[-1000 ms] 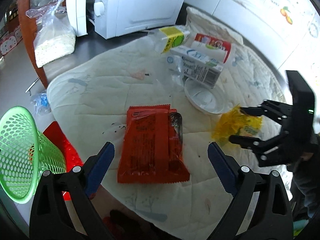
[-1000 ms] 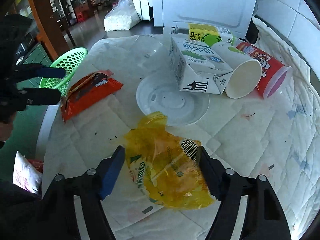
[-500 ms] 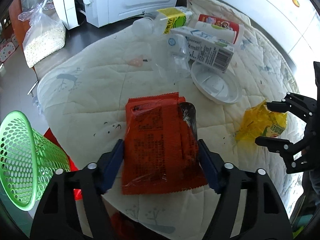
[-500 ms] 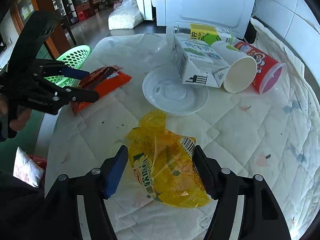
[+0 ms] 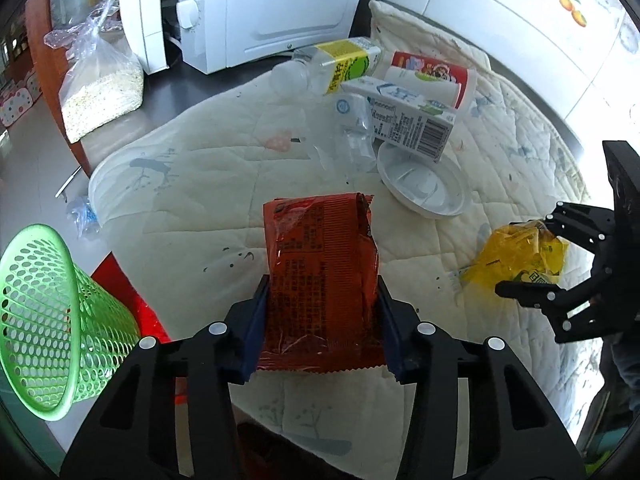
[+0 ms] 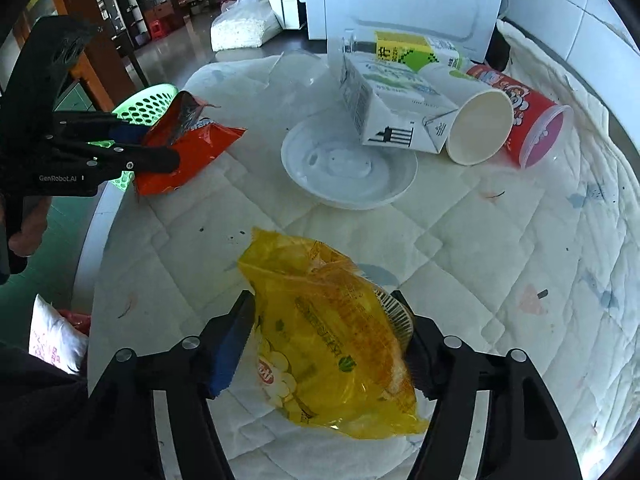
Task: Collect trash
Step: 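Carry the wrapper in the left tool and bag in the right tool into the green basket, releasing both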
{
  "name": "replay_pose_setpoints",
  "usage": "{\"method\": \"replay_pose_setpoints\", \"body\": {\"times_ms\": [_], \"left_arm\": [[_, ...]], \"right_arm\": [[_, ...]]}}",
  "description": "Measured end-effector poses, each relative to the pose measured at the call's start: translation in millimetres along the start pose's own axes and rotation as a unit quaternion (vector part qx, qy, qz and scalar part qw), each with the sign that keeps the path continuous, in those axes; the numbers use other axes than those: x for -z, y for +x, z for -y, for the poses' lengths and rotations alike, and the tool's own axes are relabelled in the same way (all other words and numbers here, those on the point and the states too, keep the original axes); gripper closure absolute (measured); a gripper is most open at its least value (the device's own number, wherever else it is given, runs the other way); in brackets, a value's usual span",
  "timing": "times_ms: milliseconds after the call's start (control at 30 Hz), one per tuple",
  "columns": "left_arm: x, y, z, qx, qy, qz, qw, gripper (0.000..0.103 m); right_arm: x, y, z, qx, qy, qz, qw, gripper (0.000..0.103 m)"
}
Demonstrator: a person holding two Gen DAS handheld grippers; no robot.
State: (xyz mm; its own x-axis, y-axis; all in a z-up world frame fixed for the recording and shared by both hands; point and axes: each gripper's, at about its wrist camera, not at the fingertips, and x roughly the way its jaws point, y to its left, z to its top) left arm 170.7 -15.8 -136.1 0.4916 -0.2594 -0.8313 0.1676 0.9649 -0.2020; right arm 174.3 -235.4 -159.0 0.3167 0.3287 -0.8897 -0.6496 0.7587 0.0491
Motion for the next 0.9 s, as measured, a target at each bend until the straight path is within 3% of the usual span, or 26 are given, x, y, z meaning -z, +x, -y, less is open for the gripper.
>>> {"method": "replay_pose_setpoints", "body": {"times_ms": [300,567,700,900], "left_arm": [[8.0,-22.3,-19.0,0.009,-0.03,0.026,0.9992,0.057],[16.9,-65.3,-56.1,0.001,-0.075,0.074,0.9944,0.057],[27.5,-97.4,-96.4,-0.032,-0.108,0.104,0.9882,0.057],[48.3,-126.9,-168.9,-0.089,-0.17,0.118,0.9743,0.057]], "right_arm": [[-4.6,-14.2,-12.3,-0.004,0.001,0.017,1.0,0.052],[-36.5,-28.6,-43.4,-0.026,-0.015,0.053,0.998,0.052],[-64.0,-24.6,-68.8,-0.049,-0.026,0.068,0.996,0.052],[-106.9,-3.1,-121.3,-0.084,-0.059,0.072,0.992,0.052]]}}
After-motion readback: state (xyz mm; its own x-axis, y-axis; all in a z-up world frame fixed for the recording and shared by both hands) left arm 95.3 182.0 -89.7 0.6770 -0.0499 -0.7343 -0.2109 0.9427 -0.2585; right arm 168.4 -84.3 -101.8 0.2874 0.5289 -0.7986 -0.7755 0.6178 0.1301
